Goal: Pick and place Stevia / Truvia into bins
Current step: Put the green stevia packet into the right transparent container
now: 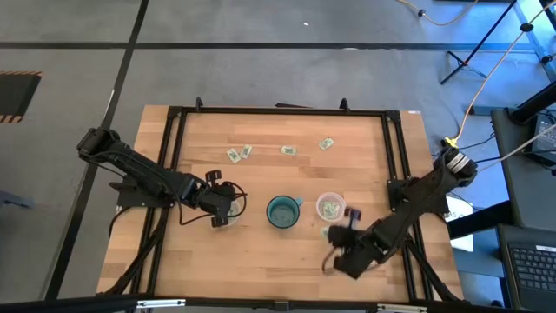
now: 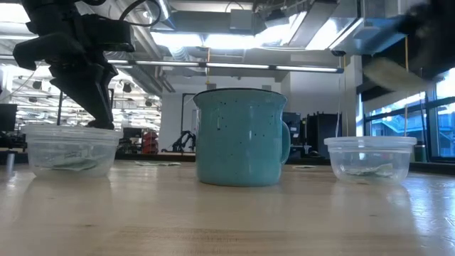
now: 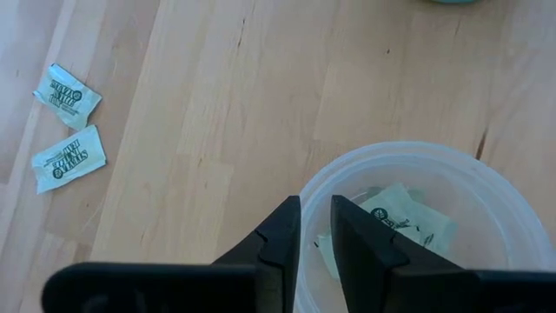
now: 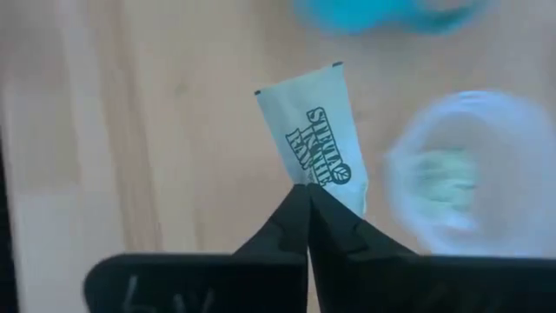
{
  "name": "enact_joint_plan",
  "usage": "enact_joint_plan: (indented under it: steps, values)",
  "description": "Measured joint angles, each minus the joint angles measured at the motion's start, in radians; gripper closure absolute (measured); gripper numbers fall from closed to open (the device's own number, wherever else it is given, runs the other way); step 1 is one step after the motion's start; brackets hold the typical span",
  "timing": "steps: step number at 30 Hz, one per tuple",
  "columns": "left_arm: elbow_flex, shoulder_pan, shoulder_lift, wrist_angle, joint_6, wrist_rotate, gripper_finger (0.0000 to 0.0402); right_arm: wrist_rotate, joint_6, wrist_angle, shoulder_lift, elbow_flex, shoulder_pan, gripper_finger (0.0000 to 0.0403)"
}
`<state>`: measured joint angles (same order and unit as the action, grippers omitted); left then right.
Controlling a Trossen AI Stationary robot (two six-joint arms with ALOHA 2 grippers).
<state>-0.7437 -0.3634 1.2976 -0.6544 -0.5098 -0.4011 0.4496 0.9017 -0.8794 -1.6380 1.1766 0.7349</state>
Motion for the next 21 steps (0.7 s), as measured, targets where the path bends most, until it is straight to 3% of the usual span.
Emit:
enact_joint_plan:
  steps: [3, 7, 12, 21]
  values:
    - [0.0, 0.0, 0.0, 0.0, 0.0, -0.001, 0.034, 0.016, 0.097, -0.167, 0.027, 0.016, -0.045, 0.0402]
    - [0.0, 0.0, 0.0, 0.0, 0.0, -0.024, 0.0336, -0.013, 0.11, -0.24, 0.041, -0.001, -0.135, 0.0403]
    - [0.0, 0.0, 0.0, 0.0, 0.0, -0.026, 0.0334, -0.125, 0.0, -0.16, 0.039, -0.063, -0.257, 0.0403]
    - [0.0, 0.0, 0.0, 0.0, 0.0, -0.025, 0.0331, -0.14, -0.096, -0.1, 0.039, -0.101, -0.337, 0.0392]
